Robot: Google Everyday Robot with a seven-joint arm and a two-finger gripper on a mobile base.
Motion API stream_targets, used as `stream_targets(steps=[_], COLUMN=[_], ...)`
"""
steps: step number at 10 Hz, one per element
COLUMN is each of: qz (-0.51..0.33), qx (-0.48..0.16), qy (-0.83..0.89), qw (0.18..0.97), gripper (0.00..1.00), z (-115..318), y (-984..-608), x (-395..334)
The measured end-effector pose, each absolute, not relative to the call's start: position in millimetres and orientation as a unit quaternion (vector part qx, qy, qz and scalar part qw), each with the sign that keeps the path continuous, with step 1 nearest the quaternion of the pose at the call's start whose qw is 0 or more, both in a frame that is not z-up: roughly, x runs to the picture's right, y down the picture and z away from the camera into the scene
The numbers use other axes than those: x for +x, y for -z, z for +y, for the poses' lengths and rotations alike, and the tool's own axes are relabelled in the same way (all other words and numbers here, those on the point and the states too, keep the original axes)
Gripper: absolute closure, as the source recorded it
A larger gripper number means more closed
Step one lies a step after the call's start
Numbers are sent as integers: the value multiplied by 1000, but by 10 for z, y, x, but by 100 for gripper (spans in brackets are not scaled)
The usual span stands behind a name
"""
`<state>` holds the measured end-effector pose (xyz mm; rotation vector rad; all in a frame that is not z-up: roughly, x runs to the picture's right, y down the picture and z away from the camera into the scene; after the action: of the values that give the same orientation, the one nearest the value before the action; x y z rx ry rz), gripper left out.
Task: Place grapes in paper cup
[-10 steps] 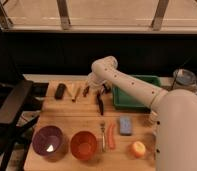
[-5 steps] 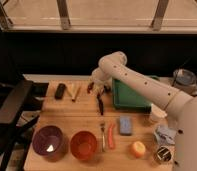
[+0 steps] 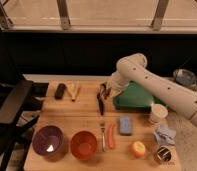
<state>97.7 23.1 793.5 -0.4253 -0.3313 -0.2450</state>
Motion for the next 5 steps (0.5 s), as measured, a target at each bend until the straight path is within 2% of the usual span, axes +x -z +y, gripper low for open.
stream_targets(steps=[5], qz=[-61], qx=[-280], qy=[47], qw=[957], gripper=[100], z=[365], y=[-7660], x=[1750])
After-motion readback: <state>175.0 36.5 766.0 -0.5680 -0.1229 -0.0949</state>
